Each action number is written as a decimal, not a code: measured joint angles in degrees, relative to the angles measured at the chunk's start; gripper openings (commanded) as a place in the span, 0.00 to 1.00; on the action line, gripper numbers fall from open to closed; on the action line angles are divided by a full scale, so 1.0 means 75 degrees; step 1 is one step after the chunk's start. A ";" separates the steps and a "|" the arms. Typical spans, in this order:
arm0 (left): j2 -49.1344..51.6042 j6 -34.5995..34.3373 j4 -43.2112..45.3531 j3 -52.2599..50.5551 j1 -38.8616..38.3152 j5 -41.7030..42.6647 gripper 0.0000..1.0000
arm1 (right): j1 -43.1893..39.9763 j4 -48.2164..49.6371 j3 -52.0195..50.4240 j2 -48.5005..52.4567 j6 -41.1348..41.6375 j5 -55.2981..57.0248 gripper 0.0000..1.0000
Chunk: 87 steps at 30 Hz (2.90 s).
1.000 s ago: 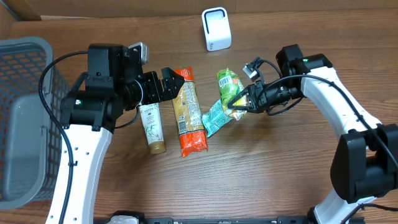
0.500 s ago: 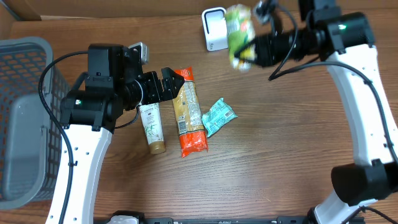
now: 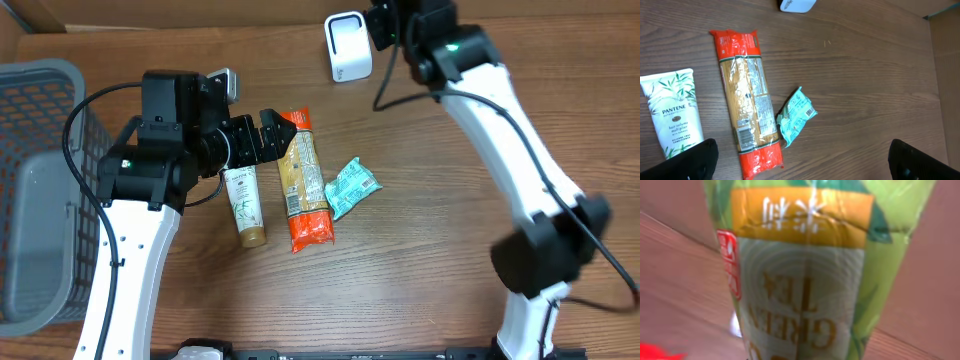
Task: Scan the item barcode
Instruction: 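Carry the tea pouch to the white scanner and hold it there, then move the tea pouch to the table's right edge and release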
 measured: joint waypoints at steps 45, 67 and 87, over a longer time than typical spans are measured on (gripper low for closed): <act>0.0006 0.0003 0.0000 0.0000 0.0000 0.0000 1.00 | 0.0265 0.2570 -0.0085 0.3348 -0.3118 0.2949 0.04; 0.0006 0.0003 -0.0003 0.0000 0.0000 -0.0003 0.99 | 0.0466 -0.0466 -0.0140 0.2008 -0.1378 0.1440 0.04; 0.0009 0.0003 0.0000 0.0000 -0.0006 0.0003 0.99 | -0.4164 -0.4287 -0.3550 -0.1411 0.7073 -0.2049 0.04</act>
